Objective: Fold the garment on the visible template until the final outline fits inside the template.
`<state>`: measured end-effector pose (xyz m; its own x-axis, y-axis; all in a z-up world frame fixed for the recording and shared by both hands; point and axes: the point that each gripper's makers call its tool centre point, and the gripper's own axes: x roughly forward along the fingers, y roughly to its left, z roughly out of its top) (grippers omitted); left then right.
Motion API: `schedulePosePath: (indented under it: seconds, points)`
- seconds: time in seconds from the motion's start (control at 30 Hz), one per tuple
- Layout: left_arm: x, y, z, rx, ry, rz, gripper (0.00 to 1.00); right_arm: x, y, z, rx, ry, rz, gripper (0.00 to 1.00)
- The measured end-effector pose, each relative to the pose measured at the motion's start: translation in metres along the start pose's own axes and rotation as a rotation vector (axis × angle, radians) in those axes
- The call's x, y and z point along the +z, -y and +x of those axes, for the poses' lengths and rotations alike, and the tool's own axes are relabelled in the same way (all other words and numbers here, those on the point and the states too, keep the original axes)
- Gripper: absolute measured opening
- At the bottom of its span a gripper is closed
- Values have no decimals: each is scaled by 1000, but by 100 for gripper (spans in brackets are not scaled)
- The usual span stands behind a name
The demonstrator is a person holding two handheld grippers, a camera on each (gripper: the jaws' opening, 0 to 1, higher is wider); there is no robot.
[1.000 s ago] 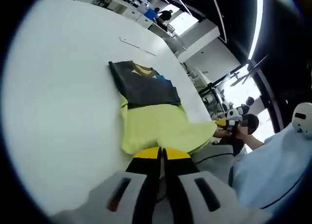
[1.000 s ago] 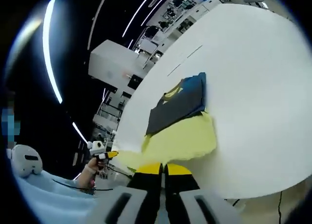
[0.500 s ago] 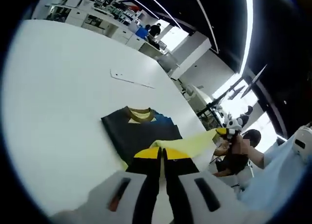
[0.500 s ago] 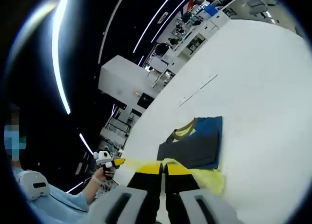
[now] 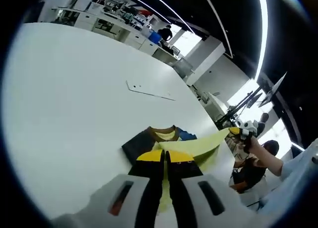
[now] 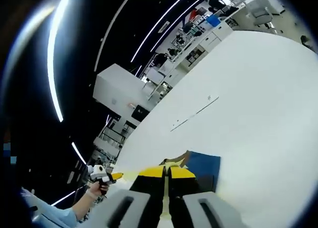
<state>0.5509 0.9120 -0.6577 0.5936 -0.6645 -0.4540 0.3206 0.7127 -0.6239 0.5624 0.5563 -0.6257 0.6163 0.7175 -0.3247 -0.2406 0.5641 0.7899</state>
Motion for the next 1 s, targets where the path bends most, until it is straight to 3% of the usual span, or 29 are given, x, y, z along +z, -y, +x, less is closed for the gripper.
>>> schedulePosePath:
  seconds: [0.1, 0.23, 0.5, 0.57, 0.73, 1.0]
  points:
    - [6, -7, 11, 21, 12, 11, 0, 3, 6, 14, -28, -5, -14, 0]
    - [9, -26, 28, 75, 27, -41, 0, 7, 19, 34, -69, -18, -23, 0]
    - [-8, -49, 47, 125, 22, -89, 0, 4, 63, 59, -134, -47, -2, 0]
    - [-13, -52, 49, 136, 14, -89, 0, 3, 66, 60, -139, -51, 2, 0]
    - [-20, -58, 54, 162, 5, -58, 0, -7, 79, 70, -154, -62, 7, 0]
    - [-37, -70, 61, 203, -70, 20, 0, -23, 99, 75, -192, -103, 16, 0]
